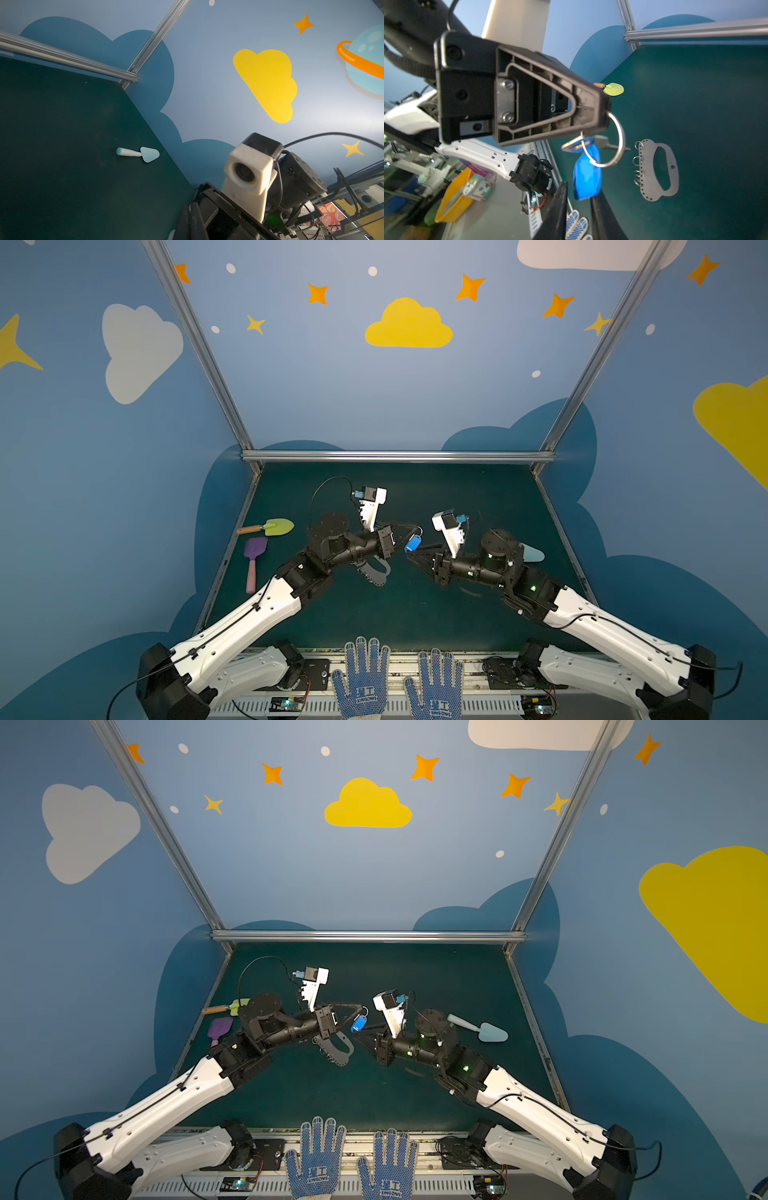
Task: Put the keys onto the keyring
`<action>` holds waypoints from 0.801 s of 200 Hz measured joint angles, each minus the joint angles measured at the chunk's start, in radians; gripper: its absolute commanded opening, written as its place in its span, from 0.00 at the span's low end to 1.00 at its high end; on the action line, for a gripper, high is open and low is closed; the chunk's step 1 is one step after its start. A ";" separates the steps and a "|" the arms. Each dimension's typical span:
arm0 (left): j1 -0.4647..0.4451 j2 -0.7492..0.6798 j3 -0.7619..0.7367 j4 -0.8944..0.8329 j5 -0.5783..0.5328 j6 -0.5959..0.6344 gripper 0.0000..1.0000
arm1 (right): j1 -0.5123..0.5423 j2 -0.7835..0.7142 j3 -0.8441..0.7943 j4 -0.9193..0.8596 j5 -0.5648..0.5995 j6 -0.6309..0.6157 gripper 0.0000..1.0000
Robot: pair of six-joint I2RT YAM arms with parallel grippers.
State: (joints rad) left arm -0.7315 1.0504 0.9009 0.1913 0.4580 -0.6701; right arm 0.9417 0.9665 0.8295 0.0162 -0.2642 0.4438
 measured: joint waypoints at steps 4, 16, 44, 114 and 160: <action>0.000 0.000 0.000 0.000 0.000 0.000 0.04 | 0.006 0.000 0.002 -0.003 0.020 -0.001 0.08; 0.000 0.000 0.000 0.001 -0.003 -0.001 0.04 | 0.026 0.000 0.011 -0.026 0.082 -0.022 0.03; 0.000 0.000 0.000 -0.004 -0.018 -0.001 0.04 | 0.074 0.015 0.050 -0.101 0.234 -0.075 0.00; 0.005 0.010 0.000 -0.041 -0.042 0.001 0.04 | 0.242 0.167 0.204 -0.260 0.608 -0.251 0.06; -0.003 -0.006 0.000 -0.048 -0.051 0.005 0.04 | 0.253 0.122 0.151 -0.244 0.624 -0.259 0.32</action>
State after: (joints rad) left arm -0.7345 1.0443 0.9012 0.1436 0.4065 -0.6647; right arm 1.1946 1.0882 0.9806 -0.2279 0.3599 0.1848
